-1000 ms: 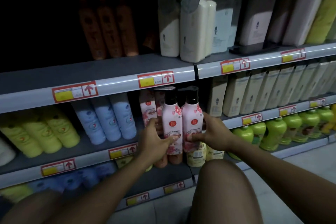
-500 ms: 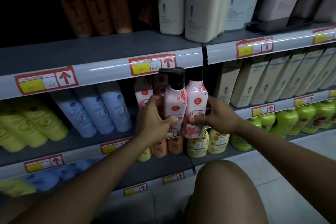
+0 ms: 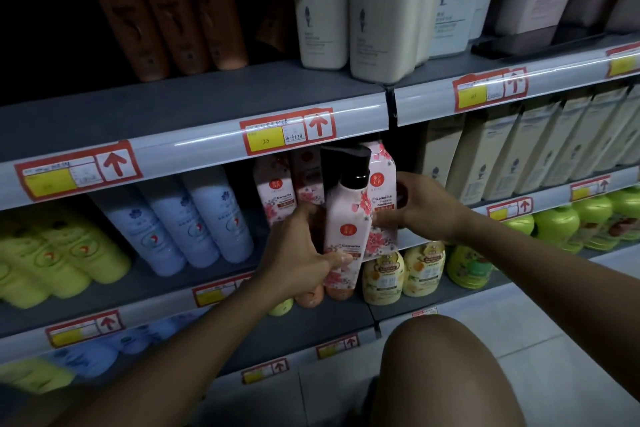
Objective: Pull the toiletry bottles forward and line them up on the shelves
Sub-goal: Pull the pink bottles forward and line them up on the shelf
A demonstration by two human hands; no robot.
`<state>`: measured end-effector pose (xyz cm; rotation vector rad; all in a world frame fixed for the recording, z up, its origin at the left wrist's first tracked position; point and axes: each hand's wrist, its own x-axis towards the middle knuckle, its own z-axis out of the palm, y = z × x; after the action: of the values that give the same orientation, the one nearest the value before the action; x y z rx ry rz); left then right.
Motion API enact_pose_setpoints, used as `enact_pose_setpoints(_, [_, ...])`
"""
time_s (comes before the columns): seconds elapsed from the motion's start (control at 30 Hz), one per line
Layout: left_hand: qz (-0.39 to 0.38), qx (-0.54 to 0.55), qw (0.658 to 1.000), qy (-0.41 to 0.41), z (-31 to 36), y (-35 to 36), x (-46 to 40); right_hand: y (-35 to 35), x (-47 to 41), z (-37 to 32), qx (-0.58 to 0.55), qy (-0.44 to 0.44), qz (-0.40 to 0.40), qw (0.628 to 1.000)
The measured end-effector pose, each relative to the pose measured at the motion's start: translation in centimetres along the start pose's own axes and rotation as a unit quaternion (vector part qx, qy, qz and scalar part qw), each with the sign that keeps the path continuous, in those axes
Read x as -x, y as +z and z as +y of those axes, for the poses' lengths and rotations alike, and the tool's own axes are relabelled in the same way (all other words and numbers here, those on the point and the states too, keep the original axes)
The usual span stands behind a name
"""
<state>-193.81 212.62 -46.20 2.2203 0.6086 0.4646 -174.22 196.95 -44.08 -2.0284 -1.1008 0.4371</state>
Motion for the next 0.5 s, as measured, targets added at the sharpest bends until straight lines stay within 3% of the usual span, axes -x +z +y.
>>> enact_pose_setpoints(0.17, [-0.009,0.019,0.999,-0.032,0.2,0.2,-0.3,-0.1,-0.2,0.0,-0.018,0.005,0.016,1.000])
enact_pose_setpoints(0.5, [0.101,0.064,0.988,-0.094,0.9,0.6,-3.1,1.5,-1.4,0.5,-0.027,0.004,0.036,0.999])
